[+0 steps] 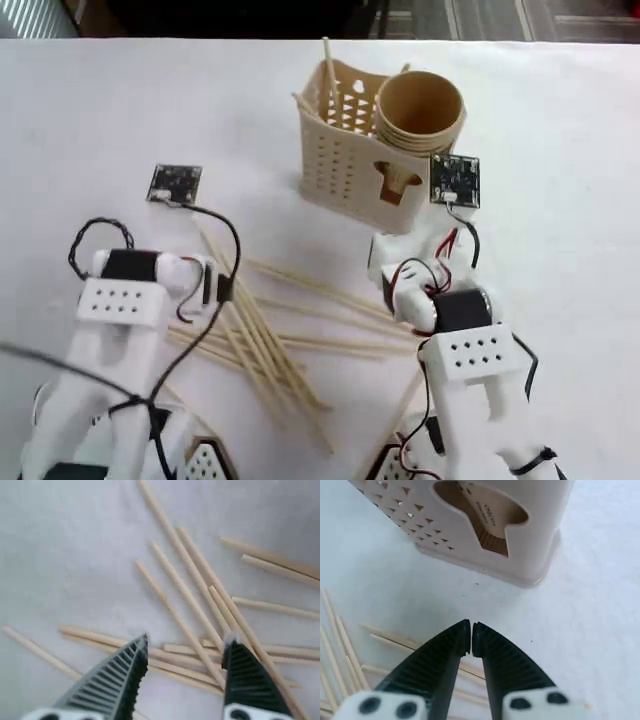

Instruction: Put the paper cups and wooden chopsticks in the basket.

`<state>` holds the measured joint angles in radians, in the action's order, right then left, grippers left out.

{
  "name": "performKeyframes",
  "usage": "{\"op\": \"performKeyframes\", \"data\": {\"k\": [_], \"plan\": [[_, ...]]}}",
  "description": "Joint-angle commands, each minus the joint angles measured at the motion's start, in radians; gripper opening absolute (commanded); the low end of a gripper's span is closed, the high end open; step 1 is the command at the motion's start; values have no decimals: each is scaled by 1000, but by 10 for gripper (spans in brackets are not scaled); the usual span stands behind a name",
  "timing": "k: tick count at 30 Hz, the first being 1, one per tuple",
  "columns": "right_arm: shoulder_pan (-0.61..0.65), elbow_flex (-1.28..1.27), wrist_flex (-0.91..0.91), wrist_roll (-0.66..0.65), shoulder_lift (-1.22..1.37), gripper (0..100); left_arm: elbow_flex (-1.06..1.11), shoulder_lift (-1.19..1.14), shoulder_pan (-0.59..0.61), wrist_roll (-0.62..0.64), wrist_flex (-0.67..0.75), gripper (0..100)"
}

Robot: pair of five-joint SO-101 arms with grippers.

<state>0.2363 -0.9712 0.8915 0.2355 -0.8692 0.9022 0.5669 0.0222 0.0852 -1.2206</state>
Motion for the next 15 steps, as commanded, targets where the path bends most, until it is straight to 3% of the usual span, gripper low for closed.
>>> {"op": "performKeyframes", "data": {"k": [1,10,15], "plan": [[-8,6,-13,6,-22,18,-48,-104,-10,55,8,255],[-8,-5,-16,8,-22,18,-66,-447,-8,61,204,252],[-8,-5,-16,8,-22,18,-147,-510,-5,63,181,252]]}}
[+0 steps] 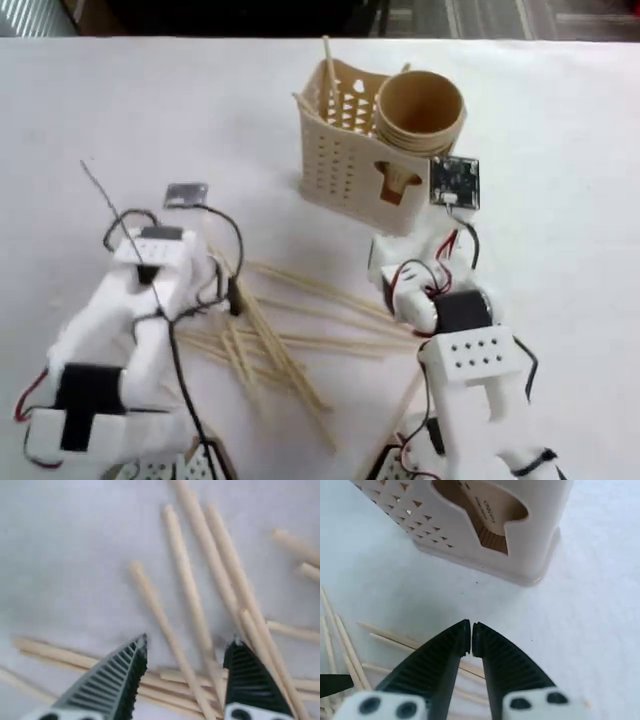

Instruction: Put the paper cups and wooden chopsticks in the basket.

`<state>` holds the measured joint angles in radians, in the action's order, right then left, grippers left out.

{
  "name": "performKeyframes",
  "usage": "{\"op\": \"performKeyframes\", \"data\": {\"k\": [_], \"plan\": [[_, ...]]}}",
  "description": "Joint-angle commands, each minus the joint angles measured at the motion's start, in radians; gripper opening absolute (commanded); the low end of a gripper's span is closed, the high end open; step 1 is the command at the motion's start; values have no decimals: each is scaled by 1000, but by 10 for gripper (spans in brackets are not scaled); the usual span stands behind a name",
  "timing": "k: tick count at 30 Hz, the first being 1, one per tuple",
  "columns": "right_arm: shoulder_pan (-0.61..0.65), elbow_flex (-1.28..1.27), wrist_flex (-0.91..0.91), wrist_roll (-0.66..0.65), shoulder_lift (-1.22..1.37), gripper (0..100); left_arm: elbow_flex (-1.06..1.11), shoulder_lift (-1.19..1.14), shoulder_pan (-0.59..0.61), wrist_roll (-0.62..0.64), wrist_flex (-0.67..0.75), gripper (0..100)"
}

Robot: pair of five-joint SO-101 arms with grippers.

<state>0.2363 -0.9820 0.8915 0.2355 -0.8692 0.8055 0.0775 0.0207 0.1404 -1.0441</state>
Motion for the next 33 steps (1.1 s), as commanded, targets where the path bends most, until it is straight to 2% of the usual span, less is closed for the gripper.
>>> {"op": "performKeyframes", "data": {"k": [1,8,14,17,22,26,31,33], "plan": [[-8,6,-16,8,-22,18,-57,-27,-5,8,8,252],[-8,6,-15,8,-22,18,-55,-53,-8,8,3,238],[-8,6,-13,8,-22,18,-63,-53,-8,2,9,22],[-8,6,-13,8,-22,18,-63,-51,-8,2,9,45],[-8,6,-13,8,-22,18,-86,-48,-10,2,0,24],[-8,6,-13,8,-22,18,-176,-47,-10,0,-74,22],[-8,6,-13,8,-22,18,-374,-47,-10,-3,-245,21],[-8,6,-13,8,-22,18,-468,-47,-10,-44,-315,21]]}}
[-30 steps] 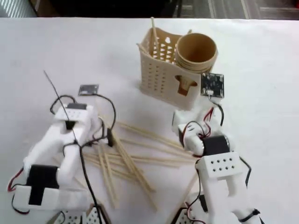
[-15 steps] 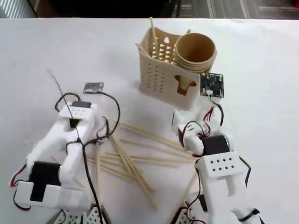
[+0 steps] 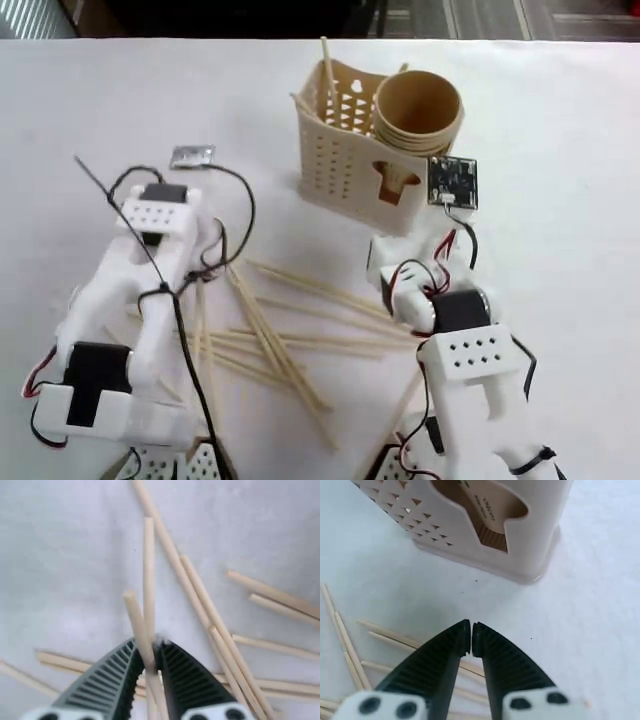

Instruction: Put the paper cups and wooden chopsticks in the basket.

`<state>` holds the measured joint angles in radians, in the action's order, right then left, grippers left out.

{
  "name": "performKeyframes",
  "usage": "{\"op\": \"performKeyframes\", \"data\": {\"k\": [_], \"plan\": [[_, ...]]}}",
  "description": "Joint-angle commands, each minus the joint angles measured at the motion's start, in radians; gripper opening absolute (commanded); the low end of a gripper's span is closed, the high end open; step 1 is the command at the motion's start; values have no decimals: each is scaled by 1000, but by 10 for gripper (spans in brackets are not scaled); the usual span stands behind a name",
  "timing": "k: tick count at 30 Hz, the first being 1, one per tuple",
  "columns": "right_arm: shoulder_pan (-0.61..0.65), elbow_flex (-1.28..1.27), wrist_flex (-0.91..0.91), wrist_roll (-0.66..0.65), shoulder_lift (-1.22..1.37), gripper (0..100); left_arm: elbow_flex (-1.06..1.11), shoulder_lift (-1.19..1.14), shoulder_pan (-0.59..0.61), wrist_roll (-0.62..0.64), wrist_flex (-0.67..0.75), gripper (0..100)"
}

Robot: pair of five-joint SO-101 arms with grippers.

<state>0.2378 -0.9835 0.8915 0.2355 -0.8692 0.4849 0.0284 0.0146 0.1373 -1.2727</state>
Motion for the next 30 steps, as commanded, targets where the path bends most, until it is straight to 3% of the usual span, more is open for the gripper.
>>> {"op": "performKeyframes", "data": {"k": [1,7,13,24,30], "plan": [[-10,8,-13,8,-22,18,-193,2,-7,-61,-118,21],[-10,8,-13,6,-25,18,-506,2,-51,-97,-293,20],[-12,6,-13,8,-25,18,-850,2,-114,-104,-365,20],[-62,6,-18,9,-28,18,-1309,-2,-245,-307,-354,20],[-62,6,-18,9,-22,18,-1419,-2,-288,-336,-184,20]]}}
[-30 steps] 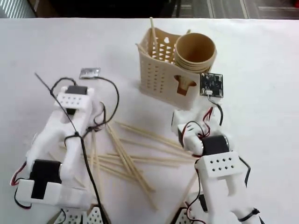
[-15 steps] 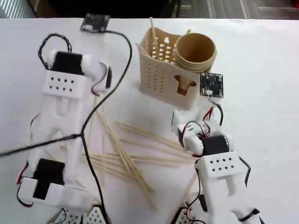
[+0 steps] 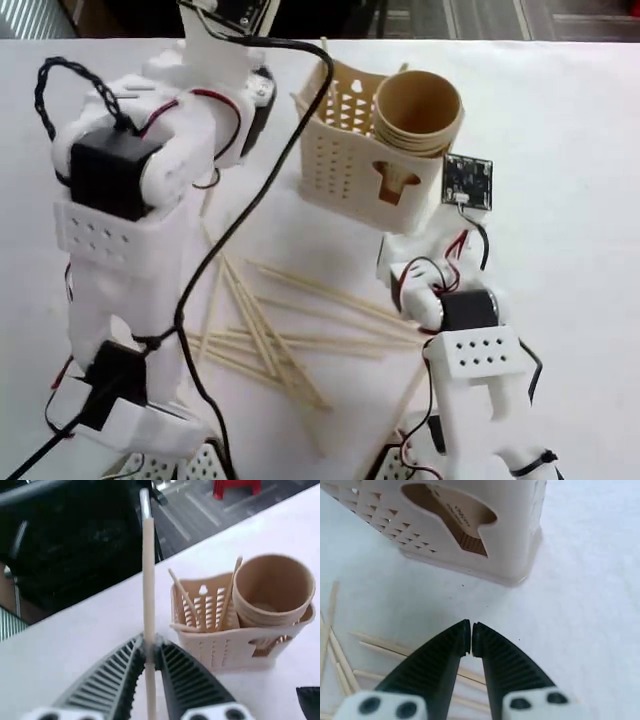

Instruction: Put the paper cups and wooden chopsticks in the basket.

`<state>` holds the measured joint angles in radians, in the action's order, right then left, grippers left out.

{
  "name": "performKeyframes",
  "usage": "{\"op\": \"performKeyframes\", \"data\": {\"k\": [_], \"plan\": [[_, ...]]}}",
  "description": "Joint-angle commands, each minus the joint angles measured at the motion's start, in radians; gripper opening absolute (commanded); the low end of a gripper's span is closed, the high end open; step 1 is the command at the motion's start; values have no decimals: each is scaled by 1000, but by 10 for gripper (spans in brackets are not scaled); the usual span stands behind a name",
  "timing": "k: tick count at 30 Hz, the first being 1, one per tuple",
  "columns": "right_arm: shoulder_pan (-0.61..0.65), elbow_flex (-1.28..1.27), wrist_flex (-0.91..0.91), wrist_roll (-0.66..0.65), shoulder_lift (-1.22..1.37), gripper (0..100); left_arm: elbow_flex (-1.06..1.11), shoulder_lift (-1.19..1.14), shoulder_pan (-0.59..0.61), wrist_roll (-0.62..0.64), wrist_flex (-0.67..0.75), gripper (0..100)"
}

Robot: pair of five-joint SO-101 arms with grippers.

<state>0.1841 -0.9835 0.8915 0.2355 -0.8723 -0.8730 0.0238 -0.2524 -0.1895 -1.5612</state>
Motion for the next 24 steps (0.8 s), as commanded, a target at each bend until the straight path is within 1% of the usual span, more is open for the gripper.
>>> {"op": "performKeyframes", "data": {"k": [1,7,9,13,17,20,24], "plan": [[-8,6,-18,9,-19,18,-61,2,-21,-9,155,20],[-8,6,-18,9,-19,18,-57,-2,-24,-5,463,20],[-8,6,-18,9,-19,18,-26,-2,-48,-5,554,20],[-8,6,-18,9,-19,18,137,-2,-91,-5,738,20],[-8,-5,-24,9,-19,18,334,-1,-97,18,996,20],[-8,-41,-87,9,-22,18,457,-1,-97,64,1172,20],[-7,-78,-147,3,-27,18,605,-1,-97,101,1344,20]]}}
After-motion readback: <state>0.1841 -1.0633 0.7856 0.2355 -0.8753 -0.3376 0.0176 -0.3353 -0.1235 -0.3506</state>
